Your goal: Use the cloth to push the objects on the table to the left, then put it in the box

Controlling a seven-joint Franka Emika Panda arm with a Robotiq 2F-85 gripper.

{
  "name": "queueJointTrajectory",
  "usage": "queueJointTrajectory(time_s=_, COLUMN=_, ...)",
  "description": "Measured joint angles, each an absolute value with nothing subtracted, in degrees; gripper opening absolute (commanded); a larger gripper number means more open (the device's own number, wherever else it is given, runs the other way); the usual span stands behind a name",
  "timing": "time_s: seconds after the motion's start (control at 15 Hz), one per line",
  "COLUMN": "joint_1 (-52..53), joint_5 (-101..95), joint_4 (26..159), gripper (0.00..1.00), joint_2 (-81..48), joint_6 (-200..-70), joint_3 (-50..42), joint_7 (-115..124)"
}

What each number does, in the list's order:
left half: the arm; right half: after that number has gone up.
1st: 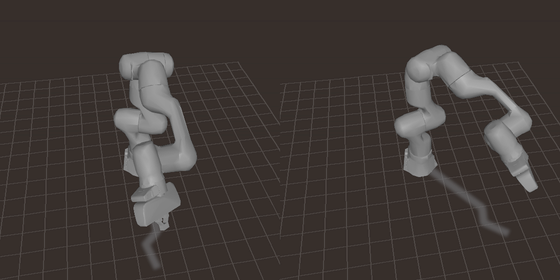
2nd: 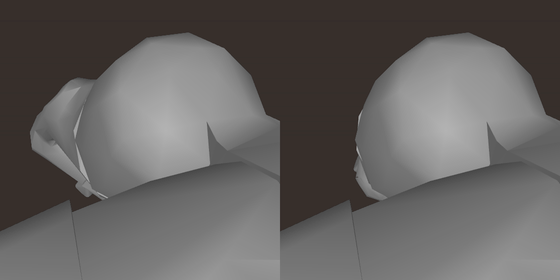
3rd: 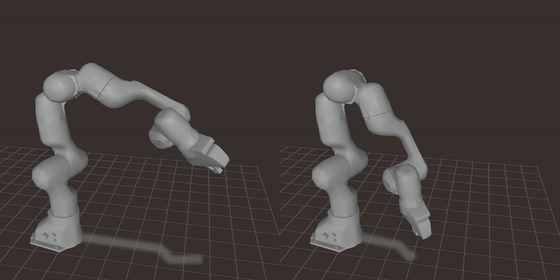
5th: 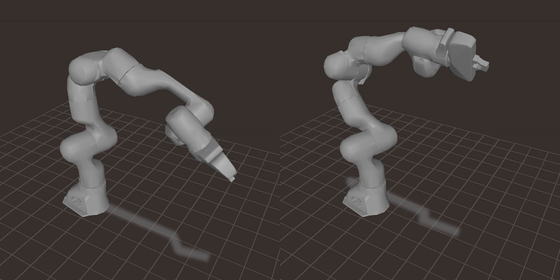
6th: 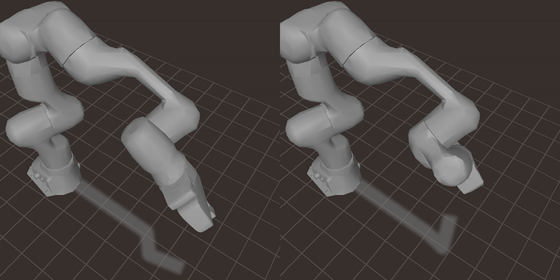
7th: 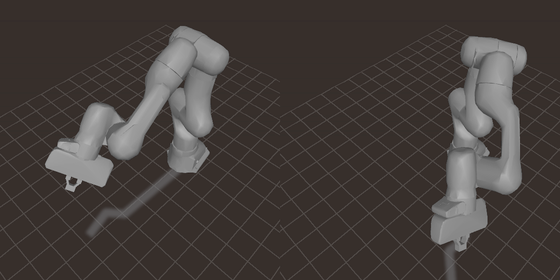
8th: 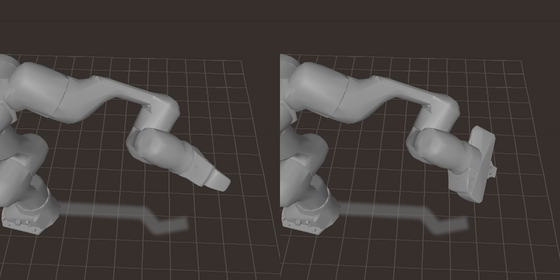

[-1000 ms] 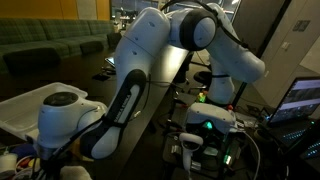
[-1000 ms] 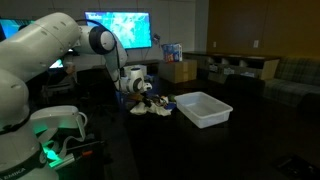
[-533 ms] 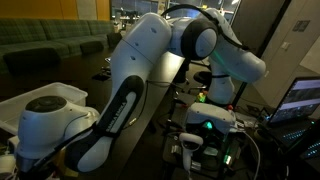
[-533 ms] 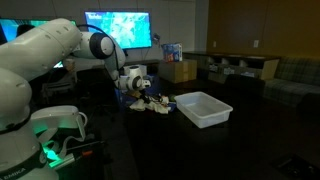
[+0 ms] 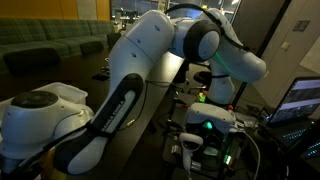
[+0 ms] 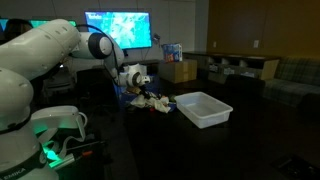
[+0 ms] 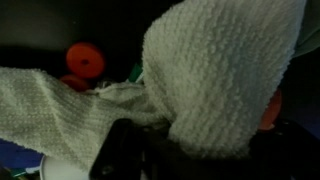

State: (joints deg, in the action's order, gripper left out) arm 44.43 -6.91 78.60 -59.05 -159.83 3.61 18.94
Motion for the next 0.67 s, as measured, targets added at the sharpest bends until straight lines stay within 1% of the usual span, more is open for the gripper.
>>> queueJointTrajectory(time_s=0.27, joint_1=42.7, joint_5=-6.9, joint_4=82.1, gripper=0.01, joint_2=-54.4, joint_6=-159.8, joint_3=3.5, joint_7=17.8)
queueJointTrajectory(time_s=0.67, joint_1=35.7, joint_5=-6.9, joint_4=95.0, gripper=0.0, joint_2=-40.4, joint_6=-157.7, joint_3=6.6, joint_7=12.0)
